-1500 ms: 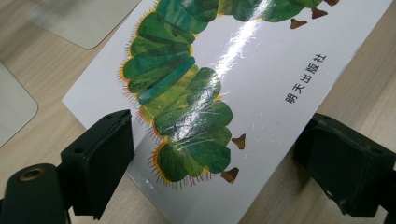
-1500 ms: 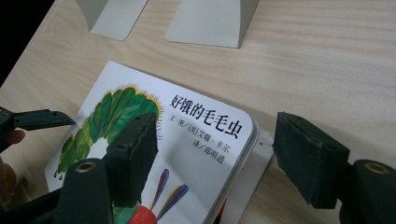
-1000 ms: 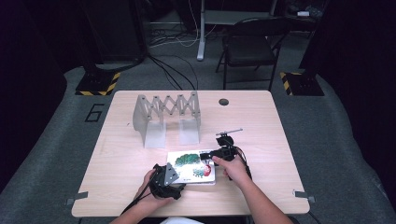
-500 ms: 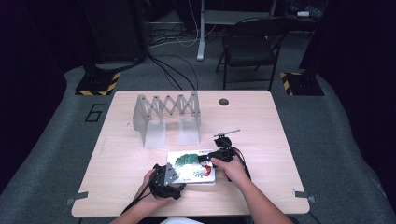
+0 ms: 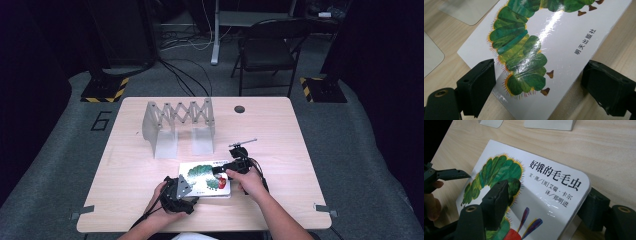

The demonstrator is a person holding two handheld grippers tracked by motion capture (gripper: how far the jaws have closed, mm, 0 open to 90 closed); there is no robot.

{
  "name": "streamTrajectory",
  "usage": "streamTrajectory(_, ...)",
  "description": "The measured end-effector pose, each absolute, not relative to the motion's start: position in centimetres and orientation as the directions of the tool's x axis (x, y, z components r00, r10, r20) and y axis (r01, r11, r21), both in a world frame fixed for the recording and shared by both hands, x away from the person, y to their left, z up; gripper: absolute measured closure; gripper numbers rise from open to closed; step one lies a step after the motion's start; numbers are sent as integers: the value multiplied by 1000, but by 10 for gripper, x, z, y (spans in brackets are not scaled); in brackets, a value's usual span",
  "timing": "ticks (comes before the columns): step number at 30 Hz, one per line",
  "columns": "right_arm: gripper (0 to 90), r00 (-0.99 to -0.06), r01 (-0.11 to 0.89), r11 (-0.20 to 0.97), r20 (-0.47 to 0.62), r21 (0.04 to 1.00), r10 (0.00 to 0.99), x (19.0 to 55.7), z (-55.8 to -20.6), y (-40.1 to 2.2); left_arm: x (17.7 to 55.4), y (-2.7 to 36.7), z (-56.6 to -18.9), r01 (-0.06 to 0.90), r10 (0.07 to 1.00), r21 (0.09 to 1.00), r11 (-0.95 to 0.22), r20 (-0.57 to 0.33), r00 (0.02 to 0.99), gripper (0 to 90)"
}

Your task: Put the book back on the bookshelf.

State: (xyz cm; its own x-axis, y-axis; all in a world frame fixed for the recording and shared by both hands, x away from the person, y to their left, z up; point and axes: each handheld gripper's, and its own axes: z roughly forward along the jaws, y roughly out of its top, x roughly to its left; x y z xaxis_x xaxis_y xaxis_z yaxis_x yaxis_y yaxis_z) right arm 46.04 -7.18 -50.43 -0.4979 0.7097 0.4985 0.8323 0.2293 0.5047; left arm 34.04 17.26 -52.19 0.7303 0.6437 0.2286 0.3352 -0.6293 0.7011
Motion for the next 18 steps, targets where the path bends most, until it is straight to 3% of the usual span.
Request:
streamTrajectory(8,318,-495,835,227,503,502,708,461,-504,-73,337,174,-517,348,629,682,-643,211,748,157)
streamTrajectory(18,318,-494,835,227,504,501,708,460,-504,-73,339,183,-507,389,625,687,-614,121,772,228)
